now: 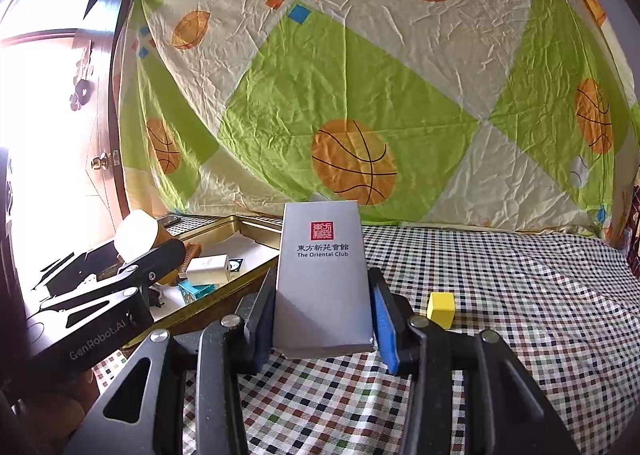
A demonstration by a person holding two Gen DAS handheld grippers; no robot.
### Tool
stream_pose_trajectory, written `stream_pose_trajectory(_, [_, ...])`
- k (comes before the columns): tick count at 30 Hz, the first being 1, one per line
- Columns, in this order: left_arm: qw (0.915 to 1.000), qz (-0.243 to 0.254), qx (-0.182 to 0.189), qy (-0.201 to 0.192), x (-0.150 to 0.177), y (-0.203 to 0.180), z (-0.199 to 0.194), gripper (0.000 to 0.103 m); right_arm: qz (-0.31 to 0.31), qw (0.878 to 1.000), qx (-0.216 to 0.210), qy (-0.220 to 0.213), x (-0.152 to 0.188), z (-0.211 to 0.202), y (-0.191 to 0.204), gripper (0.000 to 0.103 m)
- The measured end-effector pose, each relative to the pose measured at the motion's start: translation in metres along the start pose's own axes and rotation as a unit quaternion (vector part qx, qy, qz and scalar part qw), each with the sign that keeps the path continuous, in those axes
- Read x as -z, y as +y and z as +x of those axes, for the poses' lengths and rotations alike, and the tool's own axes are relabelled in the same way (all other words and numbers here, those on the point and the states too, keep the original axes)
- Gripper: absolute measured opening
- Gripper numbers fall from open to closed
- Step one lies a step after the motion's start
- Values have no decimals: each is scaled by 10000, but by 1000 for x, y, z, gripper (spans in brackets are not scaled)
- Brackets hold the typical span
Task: Organize rigid objects
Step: 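Carry the face block and the white box toward the gold tin with both tools, then lower the face block and white box into the tin and open both tools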
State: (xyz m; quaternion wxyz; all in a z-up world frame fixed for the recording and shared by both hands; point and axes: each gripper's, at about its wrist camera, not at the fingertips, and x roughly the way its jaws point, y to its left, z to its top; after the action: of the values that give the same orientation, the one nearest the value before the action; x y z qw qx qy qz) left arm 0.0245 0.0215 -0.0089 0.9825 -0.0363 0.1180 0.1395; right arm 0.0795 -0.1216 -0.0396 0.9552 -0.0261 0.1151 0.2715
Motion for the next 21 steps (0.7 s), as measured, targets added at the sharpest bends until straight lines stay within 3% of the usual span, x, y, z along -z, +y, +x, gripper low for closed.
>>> stream_pose_trajectory(7, [9999,56,-21,-111,-2,9,-5,63,48,9999,-129,61,-1,6,9,45])
stream_pose_trajectory(21, [9998,-9,-152,148,-9,42,2,63,-56,9986,-400,345,-8,28,35,45])
